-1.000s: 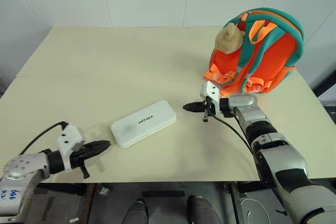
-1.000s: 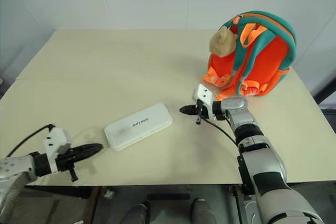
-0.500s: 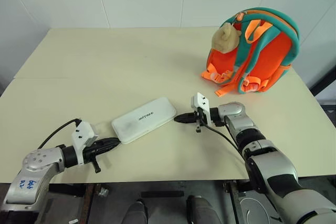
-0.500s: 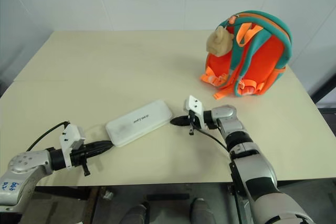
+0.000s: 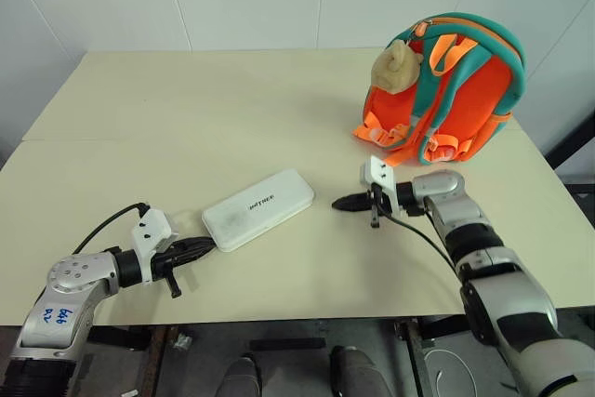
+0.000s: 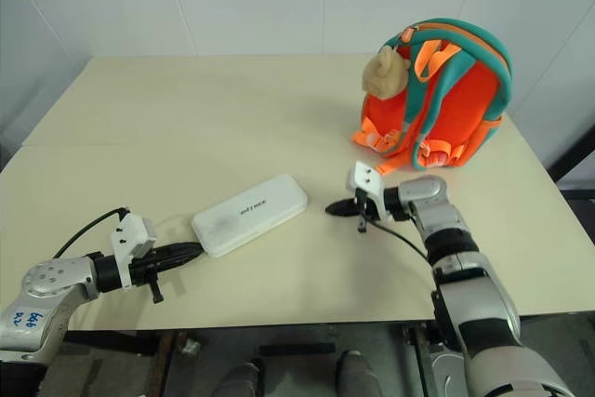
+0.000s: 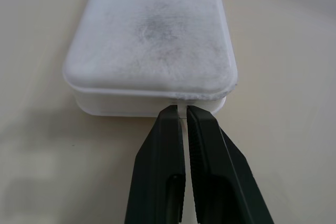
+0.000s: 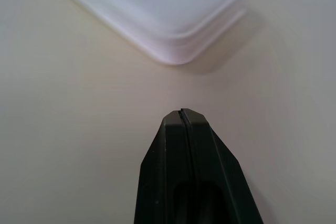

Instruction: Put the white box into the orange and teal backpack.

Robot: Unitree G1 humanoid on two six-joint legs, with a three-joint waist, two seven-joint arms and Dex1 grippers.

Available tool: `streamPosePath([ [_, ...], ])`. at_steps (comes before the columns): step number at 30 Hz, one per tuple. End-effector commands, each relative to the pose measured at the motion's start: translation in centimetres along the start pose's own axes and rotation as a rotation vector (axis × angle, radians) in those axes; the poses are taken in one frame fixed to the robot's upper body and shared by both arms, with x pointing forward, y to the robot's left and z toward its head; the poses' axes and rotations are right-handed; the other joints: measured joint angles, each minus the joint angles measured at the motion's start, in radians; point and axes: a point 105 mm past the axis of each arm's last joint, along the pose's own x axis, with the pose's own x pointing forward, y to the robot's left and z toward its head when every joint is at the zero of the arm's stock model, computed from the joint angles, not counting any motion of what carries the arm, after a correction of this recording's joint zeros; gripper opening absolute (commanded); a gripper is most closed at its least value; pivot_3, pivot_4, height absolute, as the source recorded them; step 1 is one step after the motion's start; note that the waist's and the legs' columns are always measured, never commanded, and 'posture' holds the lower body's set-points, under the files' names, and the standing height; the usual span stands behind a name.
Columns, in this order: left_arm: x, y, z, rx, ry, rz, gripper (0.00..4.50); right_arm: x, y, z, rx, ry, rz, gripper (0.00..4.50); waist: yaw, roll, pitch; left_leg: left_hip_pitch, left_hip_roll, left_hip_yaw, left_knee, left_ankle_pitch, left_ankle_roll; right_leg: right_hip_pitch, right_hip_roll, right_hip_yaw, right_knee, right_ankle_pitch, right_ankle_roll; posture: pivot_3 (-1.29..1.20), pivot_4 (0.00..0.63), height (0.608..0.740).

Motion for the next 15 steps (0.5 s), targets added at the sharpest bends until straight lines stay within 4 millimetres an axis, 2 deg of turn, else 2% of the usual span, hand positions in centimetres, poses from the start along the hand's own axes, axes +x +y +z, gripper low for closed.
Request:
streamPosePath([
  [1,-0.2,0.1,0.3,0.017,-0.016,0.012,0.28,0.6,-1.5,0.8,-0.009,-0.013,-0.112,0.00,0.001,0.000,0.000,0.000,0.000,0.000,0.000,0.000,0.000,0.000,0.000,0.000,0.000,0.000,0.000,0.00,0.150,0.740],
  [4,-0.2,0.1,0.3,0.017,-0.020,0.021,0.28,2.4,-1.5,1.6,0.013,-0.039,-0.134,0.00,0.001,0.000,0.000,0.000,0.000,0.000,-0.001,0.000,0.000,0.000,0.000,0.000,0.000,0.000,0.000,0.00,0.150,0.740],
  [8,-0.2,0.1,0.4,0.017,-0.022,0.029,0.28,4.4,-0.2,2.2,0.019,-0.064,-0.076,0.00,0.002,0.000,0.000,-0.001,0.000,0.000,-0.002,0.000,0.000,-0.001,0.000,0.001,0.000,0.000,0.000,0.00,0.150,0.740],
  [15,-0.6,0.2,0.4,0.018,-0.021,0.049,0.28,5.7,2.0,2.5,0.013,-0.112,0.040,0.00,0.002,0.000,0.000,0.000,0.000,0.000,-0.002,0.000,0.000,-0.001,0.001,0.001,0.001,0.000,0.000,0.00,0.150,0.740],
])
